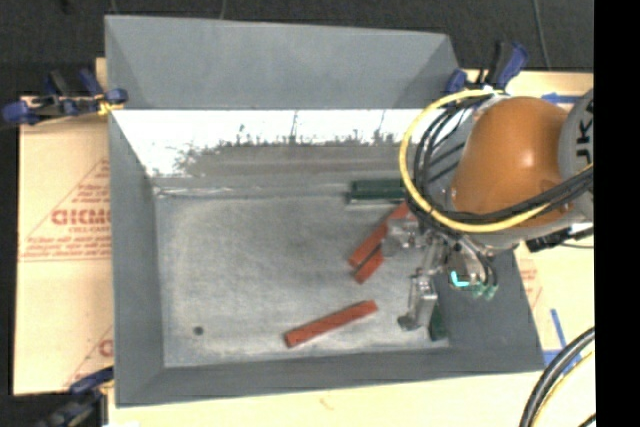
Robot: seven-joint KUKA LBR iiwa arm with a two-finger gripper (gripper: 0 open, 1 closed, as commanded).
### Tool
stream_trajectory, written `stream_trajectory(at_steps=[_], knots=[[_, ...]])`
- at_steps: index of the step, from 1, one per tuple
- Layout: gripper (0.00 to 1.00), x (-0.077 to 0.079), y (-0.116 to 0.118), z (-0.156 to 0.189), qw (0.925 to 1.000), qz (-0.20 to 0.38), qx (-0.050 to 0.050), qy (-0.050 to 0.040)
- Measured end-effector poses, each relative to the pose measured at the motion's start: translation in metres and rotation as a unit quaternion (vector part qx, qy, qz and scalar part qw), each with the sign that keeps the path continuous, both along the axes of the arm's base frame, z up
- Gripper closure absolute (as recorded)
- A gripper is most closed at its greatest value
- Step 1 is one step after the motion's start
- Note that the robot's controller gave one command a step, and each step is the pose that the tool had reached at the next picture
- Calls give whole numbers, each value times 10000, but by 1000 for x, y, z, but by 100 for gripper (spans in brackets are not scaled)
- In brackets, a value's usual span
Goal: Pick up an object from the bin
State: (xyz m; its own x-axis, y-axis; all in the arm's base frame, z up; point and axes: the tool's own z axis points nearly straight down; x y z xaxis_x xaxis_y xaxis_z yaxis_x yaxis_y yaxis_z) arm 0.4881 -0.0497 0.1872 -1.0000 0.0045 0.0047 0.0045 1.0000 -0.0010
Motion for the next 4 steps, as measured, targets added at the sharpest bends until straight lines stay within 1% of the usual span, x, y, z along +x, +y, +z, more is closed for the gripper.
stream_trajectory(at_steps=[1, 2, 3, 4], knots=[[0, 74, 13, 135, 9957, 925, -8, -92], [0, 18, 42, -36, 9830, 1836, 16, 6], [0, -6, 25, -116, 9743, 2250, -1, -114], [100, -8, 25, -115, 9742, 2257, 4, -60]])
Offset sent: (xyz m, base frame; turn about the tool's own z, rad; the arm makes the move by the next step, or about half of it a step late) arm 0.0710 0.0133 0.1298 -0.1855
